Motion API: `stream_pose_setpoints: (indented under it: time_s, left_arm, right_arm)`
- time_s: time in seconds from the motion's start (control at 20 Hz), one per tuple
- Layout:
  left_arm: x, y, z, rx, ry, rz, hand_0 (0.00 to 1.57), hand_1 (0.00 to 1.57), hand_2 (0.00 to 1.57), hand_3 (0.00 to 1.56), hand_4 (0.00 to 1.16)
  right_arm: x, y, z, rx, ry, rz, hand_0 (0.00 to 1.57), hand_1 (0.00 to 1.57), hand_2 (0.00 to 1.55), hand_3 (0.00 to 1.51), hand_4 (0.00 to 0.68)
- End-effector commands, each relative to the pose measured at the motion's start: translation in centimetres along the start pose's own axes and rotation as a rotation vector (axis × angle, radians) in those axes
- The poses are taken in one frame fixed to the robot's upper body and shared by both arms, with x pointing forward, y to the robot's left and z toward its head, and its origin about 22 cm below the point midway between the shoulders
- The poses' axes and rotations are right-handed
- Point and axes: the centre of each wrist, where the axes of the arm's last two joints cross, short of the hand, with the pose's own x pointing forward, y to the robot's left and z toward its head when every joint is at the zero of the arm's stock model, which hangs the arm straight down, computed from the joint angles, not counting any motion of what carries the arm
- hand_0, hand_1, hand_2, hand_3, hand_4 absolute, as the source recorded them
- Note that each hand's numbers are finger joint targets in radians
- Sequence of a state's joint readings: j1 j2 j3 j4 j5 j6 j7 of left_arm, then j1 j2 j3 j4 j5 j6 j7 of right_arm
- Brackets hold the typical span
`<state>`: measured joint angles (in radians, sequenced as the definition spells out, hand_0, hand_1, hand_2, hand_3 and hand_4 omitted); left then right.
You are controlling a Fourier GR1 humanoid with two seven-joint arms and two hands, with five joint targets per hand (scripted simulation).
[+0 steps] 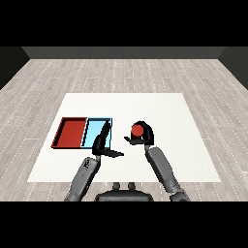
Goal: Pick the red can and put it in the red box
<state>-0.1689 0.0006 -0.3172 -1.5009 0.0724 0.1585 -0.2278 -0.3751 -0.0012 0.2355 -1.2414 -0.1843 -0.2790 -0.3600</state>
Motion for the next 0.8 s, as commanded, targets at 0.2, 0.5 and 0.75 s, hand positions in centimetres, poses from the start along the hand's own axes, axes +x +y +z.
stream_pose_setpoints:
  time_s: [0.2,0.5,0.75]
  left_arm:
    - [-0.8,-4.4,-0.9,-0.035,0.005,-0.006,0.0,0.0,0.0,0.0,0.0]
    - [0.1,-5.1,-1.4,-0.05,0.021,-0.006,0.0,0.0,0.0,0.0,0.0]
    - [-1.2,-2.7,-2.5,-0.056,0.035,-0.017,0.0,0.0,0.0,0.0,0.0]
  right_arm:
    - [1.6,1.5,-1.2,0.037,-0.031,-0.018,1.39,1.39,1.4,1.39,0.636]
    - [2.9,4.0,-0.5,0.078,-0.062,-0.041,1.39,1.39,1.41,1.4,0.615]
    - [2.0,6.3,0.2,0.118,-0.032,-0.042,1.41,1.41,1.43,1.4,0.617]
